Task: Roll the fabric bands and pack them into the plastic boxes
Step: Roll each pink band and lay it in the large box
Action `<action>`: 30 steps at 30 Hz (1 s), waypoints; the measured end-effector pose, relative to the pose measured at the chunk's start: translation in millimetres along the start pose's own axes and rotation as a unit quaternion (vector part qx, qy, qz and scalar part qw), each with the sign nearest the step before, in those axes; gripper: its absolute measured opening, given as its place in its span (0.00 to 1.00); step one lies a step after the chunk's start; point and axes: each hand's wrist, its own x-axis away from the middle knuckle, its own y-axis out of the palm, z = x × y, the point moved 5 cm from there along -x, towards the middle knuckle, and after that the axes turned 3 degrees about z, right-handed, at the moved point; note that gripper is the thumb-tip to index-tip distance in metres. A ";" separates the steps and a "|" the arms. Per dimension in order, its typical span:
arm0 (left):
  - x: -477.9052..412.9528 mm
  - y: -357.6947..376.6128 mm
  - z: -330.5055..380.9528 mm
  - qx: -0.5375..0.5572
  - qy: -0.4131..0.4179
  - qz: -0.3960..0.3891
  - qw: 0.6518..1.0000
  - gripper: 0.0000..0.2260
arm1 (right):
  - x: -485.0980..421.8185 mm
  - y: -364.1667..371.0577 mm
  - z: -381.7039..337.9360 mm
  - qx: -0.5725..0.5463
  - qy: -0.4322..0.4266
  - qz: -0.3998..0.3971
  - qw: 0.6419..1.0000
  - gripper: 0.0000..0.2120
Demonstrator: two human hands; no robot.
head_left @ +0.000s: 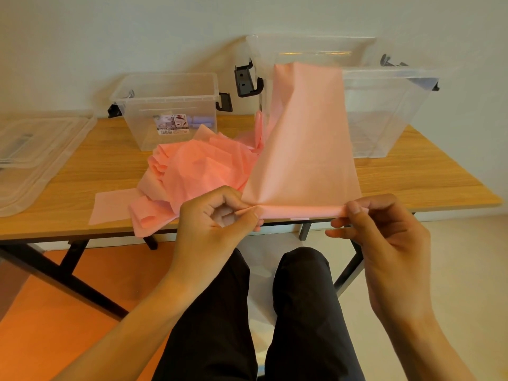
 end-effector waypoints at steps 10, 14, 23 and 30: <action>1.8 4.6 5.9 -0.045 0.029 -0.049 0.997 0.05 | -1.0 -6.3 2.7 0.005 0.008 0.029 1.000 0.07; 1.4 4.4 5.0 -0.070 0.048 -0.069 0.994 0.09 | -1.8 -7.2 2.3 0.010 0.000 0.028 1.000 0.06; 1.1 -0.9 5.8 -0.068 0.062 -0.078 0.993 0.07 | -0.7 -5.1 1.8 0.011 0.001 0.025 1.000 0.08; 3.5 0.4 1.8 -0.056 0.029 -0.073 0.995 0.03 | 0.1 -3.3 1.2 -0.001 -0.009 0.008 1.000 0.06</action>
